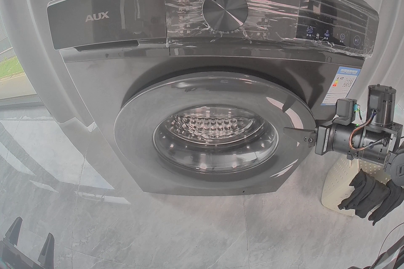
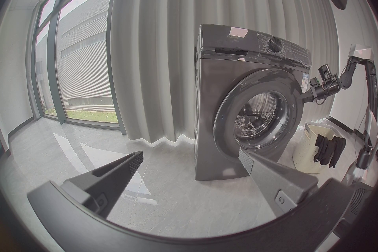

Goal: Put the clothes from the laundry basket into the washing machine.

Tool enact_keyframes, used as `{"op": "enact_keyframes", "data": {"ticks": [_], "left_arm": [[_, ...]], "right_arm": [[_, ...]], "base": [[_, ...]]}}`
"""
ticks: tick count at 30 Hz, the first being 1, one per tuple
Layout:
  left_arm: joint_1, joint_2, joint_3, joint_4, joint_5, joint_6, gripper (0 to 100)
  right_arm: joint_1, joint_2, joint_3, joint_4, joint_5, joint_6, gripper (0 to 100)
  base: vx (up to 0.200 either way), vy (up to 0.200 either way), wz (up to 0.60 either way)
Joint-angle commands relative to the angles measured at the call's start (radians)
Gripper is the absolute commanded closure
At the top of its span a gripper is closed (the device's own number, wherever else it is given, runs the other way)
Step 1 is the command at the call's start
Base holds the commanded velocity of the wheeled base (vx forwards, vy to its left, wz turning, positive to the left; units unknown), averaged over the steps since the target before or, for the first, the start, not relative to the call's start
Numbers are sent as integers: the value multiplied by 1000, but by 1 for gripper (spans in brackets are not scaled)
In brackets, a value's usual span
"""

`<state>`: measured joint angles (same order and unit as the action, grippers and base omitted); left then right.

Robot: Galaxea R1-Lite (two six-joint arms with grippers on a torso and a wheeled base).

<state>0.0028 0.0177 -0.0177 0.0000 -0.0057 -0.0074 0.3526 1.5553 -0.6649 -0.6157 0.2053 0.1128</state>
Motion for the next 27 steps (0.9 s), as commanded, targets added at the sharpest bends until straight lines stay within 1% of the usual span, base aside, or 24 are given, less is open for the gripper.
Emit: {"op": "enact_keyframes", "data": {"ticks": [1, 4, 5, 6, 10, 12, 16, 18, 22, 26, 27], "left_arm": [[0, -18, 18, 0, 0, 0, 0], [0, -18, 18, 0, 0, 0, 0], [0, -18, 18, 0, 0, 0, 0], [0, -18, 18, 0, 0, 0, 0], [0, -18, 18, 0, 0, 0, 0], [0, -18, 18, 0, 0, 0, 0], [0, -18, 18, 0, 0, 0, 0], [0, -18, 18, 0, 0, 0, 0], [0, -18, 18, 0, 0, 0, 0], [0, -18, 18, 0, 0, 0, 0], [0, -18, 18, 0, 0, 0, 0]], "right_arm": [[16, -6, 16, 1, 13, 4, 0], [16, -44, 45, 1, 32, 2, 0], [17, -89, 76, 10, 51, 1, 0], [17, -106, 93, 10, 59, -1, 0], [22, -202, 172, 10, 68, -13, 0], [42, -256, 202, 10, 72, -13, 0], [129, -382, 294, 11, 121, -4, 0], [158, -419, 332, 11, 126, -4, 0], [203, -448, 378, 11, 129, 1, 0], [203, -457, 389, 8, 129, 7, 0], [198, -472, 380, 7, 128, 22, 0]], "base": [[0, 0, 0], [0, 0, 0], [0, 0, 0], [0, 0, 0], [0, 0, 0], [0, 0, 0], [0, 0, 0], [0, 0, 0], [0, 0, 0], [0, 0, 0], [0, 0, 0]]}}
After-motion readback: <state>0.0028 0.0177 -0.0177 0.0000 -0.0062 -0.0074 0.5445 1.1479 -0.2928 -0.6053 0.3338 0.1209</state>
